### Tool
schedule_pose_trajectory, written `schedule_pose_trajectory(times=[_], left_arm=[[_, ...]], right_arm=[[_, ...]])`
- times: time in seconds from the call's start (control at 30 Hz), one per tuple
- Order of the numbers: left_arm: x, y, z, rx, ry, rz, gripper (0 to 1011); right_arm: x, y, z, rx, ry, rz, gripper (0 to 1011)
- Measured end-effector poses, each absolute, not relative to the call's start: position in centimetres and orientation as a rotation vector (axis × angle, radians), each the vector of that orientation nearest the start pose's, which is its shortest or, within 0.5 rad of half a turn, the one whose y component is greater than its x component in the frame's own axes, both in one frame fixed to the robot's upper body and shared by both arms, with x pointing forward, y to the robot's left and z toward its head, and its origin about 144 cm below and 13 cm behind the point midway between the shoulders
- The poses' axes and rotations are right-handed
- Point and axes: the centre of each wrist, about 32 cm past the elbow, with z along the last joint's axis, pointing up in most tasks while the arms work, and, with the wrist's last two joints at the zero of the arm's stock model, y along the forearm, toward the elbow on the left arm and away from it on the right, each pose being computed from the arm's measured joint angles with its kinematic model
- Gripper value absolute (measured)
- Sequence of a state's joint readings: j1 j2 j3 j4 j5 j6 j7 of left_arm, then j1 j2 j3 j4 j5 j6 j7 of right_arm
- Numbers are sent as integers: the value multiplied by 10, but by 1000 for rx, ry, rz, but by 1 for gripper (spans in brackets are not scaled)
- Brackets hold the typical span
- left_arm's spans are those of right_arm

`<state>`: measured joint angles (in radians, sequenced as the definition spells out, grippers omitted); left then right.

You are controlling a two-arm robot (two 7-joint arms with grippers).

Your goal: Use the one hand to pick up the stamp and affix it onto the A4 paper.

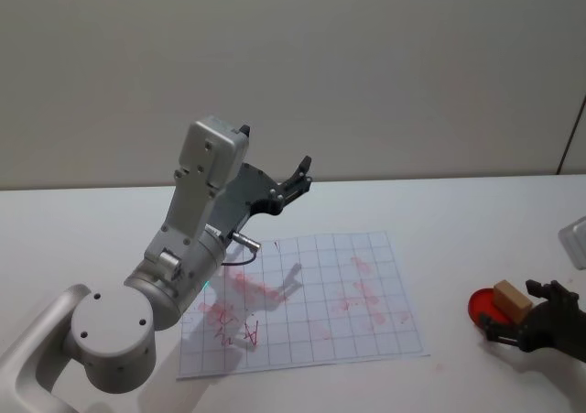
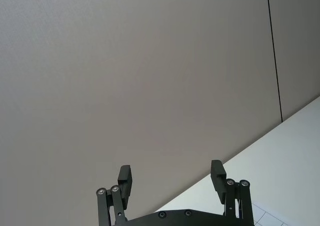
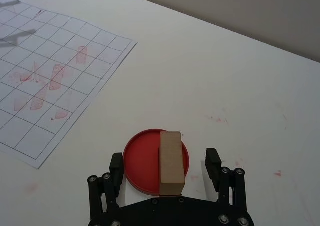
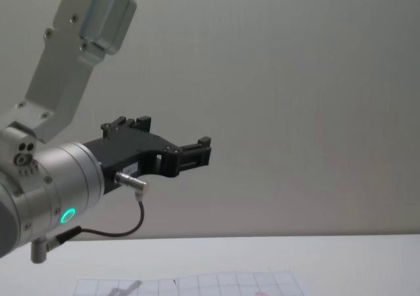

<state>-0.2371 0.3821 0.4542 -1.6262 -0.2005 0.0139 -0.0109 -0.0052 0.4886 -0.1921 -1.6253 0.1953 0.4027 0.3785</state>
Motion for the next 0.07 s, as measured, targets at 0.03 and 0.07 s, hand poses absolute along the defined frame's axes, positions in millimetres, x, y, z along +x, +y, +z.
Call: schedule_pose_trajectory(times=[0.03, 0.07], left_arm=[[492, 198, 1204, 61, -268, 1124, 1001], [492, 198, 1204, 61, -268, 1124, 1001]], right_arm=[[451, -305, 1158, -524, 171, -1023, 1001], [451, -305, 1158, -524, 171, -1023, 1001]])
